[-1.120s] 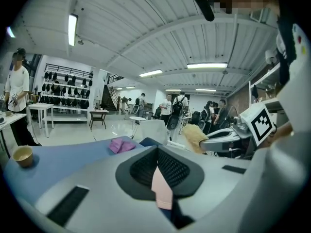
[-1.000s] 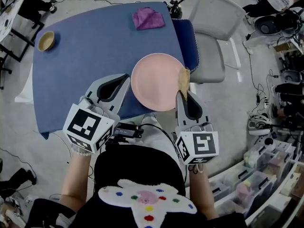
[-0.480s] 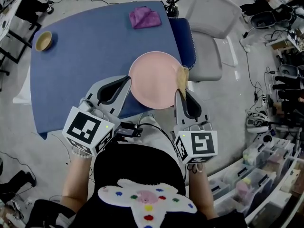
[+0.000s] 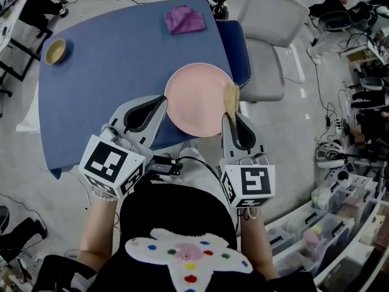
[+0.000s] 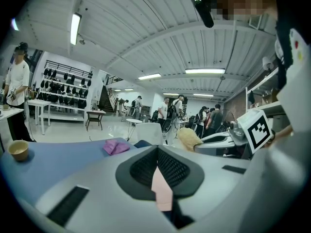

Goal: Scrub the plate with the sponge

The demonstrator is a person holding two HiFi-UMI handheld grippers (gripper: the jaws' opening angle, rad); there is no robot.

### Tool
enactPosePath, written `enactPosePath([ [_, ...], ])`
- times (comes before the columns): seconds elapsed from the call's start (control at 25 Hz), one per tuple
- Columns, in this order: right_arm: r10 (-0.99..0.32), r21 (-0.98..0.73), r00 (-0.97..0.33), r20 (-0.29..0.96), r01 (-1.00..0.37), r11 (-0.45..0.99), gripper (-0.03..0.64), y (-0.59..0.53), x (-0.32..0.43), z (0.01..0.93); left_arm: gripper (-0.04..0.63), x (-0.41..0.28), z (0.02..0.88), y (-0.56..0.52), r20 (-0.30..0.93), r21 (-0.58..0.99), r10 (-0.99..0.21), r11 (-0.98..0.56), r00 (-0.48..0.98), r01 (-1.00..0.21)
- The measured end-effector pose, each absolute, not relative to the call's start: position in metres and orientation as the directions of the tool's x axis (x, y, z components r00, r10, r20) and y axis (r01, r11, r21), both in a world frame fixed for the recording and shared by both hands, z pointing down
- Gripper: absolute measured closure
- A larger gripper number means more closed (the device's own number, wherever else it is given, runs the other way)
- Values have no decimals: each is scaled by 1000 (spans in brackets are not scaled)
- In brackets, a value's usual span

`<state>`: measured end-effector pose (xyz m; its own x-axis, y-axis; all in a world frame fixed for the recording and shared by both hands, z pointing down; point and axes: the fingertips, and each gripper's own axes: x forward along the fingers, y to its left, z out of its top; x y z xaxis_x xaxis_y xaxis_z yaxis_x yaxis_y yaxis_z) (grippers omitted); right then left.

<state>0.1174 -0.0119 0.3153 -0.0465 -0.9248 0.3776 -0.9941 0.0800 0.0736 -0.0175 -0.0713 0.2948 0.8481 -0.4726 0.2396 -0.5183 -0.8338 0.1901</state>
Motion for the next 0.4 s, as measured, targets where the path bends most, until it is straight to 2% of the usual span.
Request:
enactPosePath([
  [0.4,-920,78,-45,388,-994,81,574,-13,116,319,586,-21,293,-72,226,190,-478,-833,849,-519],
])
